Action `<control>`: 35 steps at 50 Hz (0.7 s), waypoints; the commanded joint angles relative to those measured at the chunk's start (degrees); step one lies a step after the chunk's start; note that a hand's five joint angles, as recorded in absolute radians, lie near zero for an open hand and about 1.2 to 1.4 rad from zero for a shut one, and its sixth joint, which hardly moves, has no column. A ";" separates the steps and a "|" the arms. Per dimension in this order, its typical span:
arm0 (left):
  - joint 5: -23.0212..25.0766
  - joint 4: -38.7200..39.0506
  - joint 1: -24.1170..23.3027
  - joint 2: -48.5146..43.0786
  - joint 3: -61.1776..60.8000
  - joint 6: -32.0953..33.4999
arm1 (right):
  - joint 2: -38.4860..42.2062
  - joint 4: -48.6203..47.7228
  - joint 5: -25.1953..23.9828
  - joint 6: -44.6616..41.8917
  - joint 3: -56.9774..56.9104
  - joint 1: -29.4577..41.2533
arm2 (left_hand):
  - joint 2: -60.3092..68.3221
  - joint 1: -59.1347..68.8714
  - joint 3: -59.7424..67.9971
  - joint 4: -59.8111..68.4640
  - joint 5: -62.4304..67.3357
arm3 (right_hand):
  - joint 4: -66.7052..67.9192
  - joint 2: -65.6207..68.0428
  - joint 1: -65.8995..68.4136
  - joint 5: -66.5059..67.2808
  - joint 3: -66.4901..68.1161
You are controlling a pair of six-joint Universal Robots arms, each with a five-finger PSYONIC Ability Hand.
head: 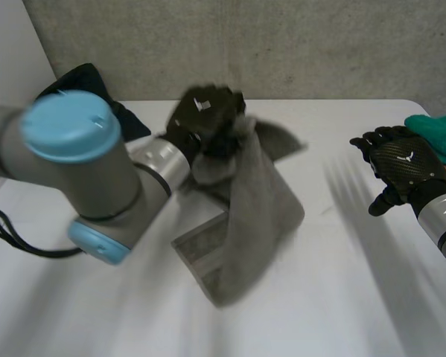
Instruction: Fold the laundry.
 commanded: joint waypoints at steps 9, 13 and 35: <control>-10.30 -10.56 -0.60 5.33 -6.41 0.85 | 0.14 12.30 -0.04 1.98 -5.32 0.45 | -51.74 -45.83 -51.47 -53.02 -48.35 | -2.19 -2.31 -3.31 -2.49 -1.90; -10.39 -9.87 -0.16 13.15 -12.73 0.77 | 0.40 22.31 -0.04 4.35 -9.71 1.50 | -55.50 -49.59 -55.23 -56.78 -52.11 | -2.19 -2.31 -3.31 -2.49 -1.90; -10.83 -3.36 -9.55 15.21 -20.40 4.81 | 7.52 25.50 14.81 10.17 -18.34 11.79 | -49.11 -43.20 -48.84 -50.39 -45.72 | -2.19 -2.31 -3.31 -2.49 -1.90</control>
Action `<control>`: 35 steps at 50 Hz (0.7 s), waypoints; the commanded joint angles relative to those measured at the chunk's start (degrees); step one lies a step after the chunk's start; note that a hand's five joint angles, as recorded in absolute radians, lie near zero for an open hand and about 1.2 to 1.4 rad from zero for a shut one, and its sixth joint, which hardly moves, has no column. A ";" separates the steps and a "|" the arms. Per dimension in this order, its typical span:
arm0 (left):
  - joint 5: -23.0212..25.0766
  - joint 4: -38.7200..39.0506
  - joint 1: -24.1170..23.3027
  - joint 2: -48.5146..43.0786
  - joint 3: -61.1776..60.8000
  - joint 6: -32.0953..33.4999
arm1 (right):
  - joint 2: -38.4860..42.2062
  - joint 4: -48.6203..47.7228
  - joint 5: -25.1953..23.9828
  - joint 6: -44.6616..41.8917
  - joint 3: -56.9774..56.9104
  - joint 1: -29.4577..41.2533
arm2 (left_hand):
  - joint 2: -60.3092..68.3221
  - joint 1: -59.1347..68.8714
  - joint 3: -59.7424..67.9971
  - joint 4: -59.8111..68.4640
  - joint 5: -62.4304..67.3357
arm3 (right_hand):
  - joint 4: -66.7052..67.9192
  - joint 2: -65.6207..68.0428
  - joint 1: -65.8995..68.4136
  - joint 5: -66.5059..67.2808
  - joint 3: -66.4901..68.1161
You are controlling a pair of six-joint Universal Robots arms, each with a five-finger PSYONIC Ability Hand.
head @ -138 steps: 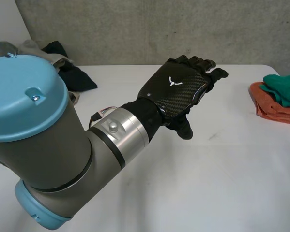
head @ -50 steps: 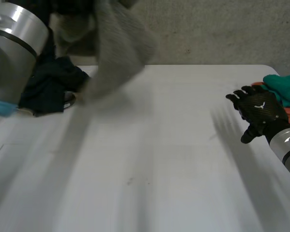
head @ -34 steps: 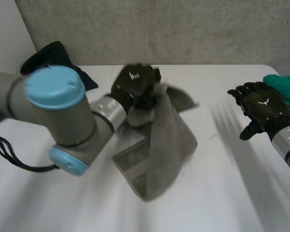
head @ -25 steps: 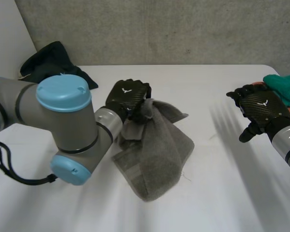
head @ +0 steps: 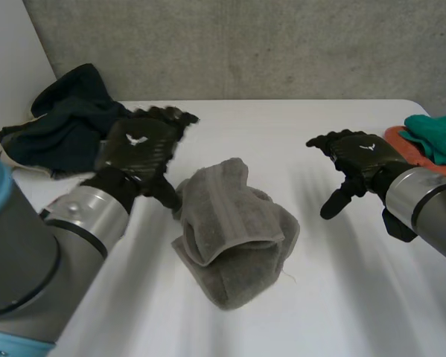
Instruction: Fold the laundry.
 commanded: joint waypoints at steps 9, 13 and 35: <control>-6.81 -1.54 -15.98 -23.08 15.76 6.29 | 4.09 -6.51 6.66 -7.71 5.92 -0.72 | 8.51 9.23 8.70 8.55 9.08 | -2.19 -2.31 -3.31 -2.49 -1.90; -13.23 -0.84 -16.60 -26.69 18.31 9.01 | 4.44 -8.71 6.22 -7.88 7.59 -0.81 | 12.21 12.94 12.41 12.25 12.78 | -2.19 -2.31 -3.31 -2.49 -1.90; -16.23 11.20 -14.93 -13.88 11.37 13.68 | 8.65 -10.03 0.78 -6.23 6.11 -0.19 | 66.02 66.75 66.22 66.07 66.59 | -2.19 -2.31 -3.31 -2.49 -1.90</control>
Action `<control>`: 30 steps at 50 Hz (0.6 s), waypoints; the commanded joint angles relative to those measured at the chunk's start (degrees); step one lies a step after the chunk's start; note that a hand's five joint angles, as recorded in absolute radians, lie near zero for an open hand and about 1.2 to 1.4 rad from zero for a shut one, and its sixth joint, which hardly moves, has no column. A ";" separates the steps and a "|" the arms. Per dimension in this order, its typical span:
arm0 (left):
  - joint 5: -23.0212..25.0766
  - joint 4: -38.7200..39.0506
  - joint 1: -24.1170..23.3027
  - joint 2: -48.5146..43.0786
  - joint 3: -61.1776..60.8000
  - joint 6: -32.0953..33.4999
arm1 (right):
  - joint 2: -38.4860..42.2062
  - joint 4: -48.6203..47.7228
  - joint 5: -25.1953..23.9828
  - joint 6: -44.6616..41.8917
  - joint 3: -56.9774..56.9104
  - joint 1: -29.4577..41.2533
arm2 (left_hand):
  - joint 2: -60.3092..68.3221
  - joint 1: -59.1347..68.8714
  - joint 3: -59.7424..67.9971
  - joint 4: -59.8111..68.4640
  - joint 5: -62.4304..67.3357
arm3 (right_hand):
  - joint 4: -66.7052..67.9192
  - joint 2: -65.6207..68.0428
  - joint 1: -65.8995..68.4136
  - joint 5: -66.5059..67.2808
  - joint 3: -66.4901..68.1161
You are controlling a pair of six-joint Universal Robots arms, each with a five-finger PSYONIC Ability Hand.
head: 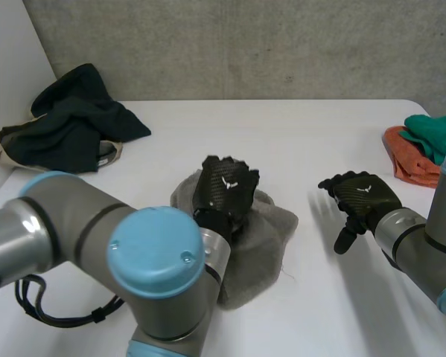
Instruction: Fold the laundry.
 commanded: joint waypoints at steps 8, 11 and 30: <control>2.05 -2.25 3.51 16.47 -1.96 0.05 | 7.61 2.70 -11.96 21.31 -13.93 0.52 | 10.57 15.59 10.94 10.28 13.12 | -2.19 -2.31 -3.31 -2.49 -1.90; 4.25 -4.71 3.77 17.00 -1.52 -0.04 | 10.43 5.17 -16.01 28.01 -18.25 1.48 | 10.23 15.25 10.61 9.94 12.78 | -2.19 -2.31 -3.31 -2.49 -1.90; 5.31 -5.86 5.09 19.54 1.21 -0.22 | 20.82 5.26 -10.24 40.00 -36.45 13.01 | 10.40 15.42 10.77 10.11 12.95 | 67.81 67.69 66.69 67.51 68.10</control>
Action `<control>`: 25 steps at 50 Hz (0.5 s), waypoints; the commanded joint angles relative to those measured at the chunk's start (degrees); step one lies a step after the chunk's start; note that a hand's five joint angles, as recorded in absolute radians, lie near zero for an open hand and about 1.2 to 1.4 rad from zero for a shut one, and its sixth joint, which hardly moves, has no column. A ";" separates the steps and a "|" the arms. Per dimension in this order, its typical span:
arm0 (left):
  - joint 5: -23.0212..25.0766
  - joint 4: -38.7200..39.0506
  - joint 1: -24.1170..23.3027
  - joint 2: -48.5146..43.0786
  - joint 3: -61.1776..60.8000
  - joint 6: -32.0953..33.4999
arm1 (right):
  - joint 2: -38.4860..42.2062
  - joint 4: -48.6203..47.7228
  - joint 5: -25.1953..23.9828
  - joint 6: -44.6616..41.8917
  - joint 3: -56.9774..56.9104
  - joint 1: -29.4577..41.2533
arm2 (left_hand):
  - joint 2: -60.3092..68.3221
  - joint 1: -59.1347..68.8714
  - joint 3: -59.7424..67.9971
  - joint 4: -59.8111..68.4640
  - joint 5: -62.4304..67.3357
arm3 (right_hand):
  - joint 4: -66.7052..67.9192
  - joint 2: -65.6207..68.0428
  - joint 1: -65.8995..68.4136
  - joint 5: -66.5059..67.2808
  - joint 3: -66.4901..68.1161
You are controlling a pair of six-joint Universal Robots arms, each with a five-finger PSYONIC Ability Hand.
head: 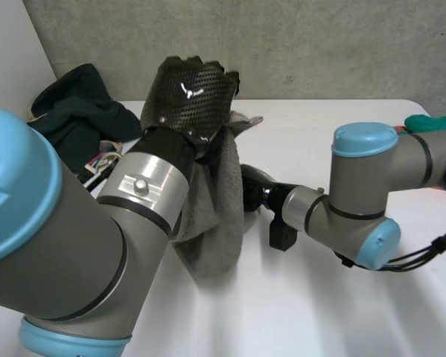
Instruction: Fold the laundry.
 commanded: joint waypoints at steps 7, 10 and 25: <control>-0.26 0.96 5.61 4.87 -5.89 -1.09 | -15.33 -0.32 16.48 -26.86 -3.17 -11.99 | 10.09 15.25 10.45 9.94 12.78 | 30.57 29.01 28.38 31.60 30.57; -0.17 2.36 7.02 4.70 -10.18 -3.88 | -16.56 -0.24 16.22 -30.39 -4.05 -9.27 | 9.09 14.25 9.45 8.94 11.78 | 30.57 29.01 28.38 31.60 30.57; -0.61 3.07 9.22 -3.04 -23.56 -14.10 | -7.42 4.42 17.70 -49.19 3.77 2.60 | -5.87 -0.71 -5.52 -6.03 -3.18 | 30.57 29.01 28.38 31.60 30.57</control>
